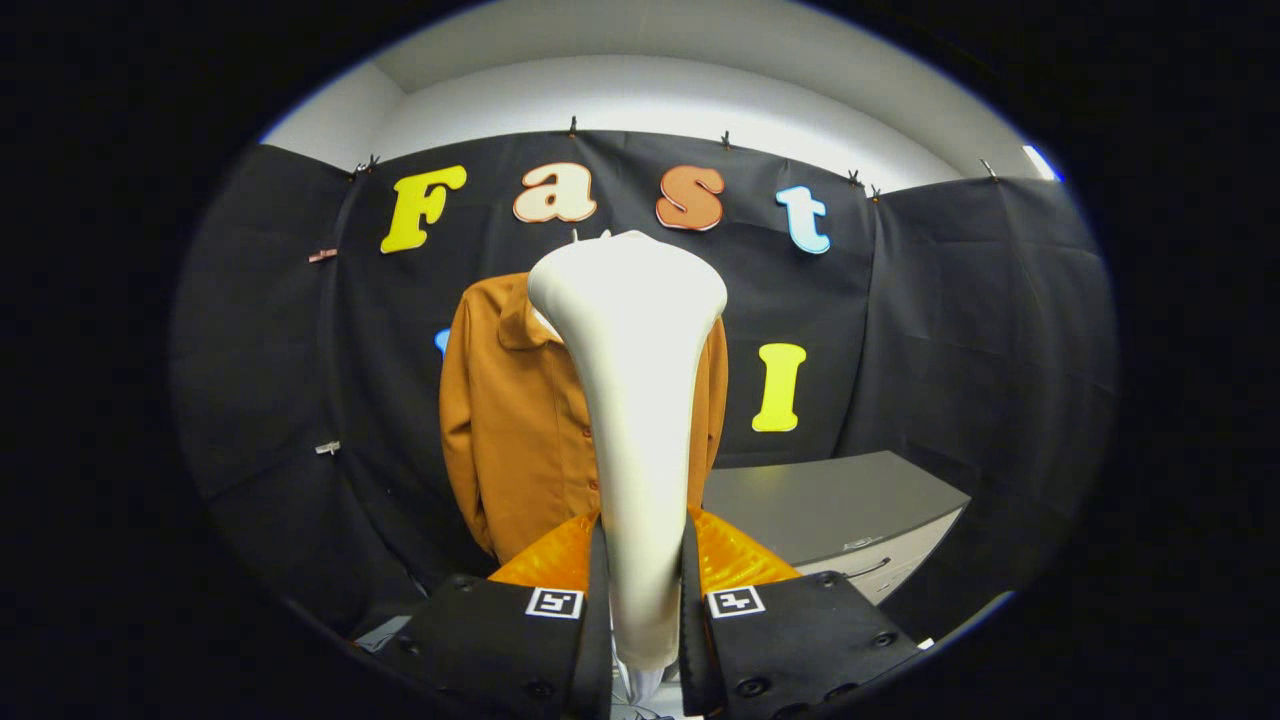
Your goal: Iron the clothes twice with a garment steamer, once on the left side and once on the right side.
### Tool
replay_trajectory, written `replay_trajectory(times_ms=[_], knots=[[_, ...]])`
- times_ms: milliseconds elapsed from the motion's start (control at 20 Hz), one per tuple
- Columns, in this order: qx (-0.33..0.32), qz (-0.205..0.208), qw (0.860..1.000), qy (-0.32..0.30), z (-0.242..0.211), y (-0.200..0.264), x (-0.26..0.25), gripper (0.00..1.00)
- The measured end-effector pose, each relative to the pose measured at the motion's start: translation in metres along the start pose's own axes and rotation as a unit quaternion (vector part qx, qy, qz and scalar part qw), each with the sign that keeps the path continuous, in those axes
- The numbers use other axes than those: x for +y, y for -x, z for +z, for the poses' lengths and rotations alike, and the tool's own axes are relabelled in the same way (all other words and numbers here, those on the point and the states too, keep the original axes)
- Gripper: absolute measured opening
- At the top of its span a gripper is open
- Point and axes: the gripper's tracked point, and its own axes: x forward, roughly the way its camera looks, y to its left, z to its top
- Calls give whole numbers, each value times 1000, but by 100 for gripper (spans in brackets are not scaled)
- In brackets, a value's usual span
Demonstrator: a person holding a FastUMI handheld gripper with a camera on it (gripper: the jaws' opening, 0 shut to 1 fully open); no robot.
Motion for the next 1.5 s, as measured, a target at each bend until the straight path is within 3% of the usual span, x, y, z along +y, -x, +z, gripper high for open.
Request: replay_trajectory(times_ms=[1500], knots=[[-26,-6,1000,-4,18,11,-3,30]])
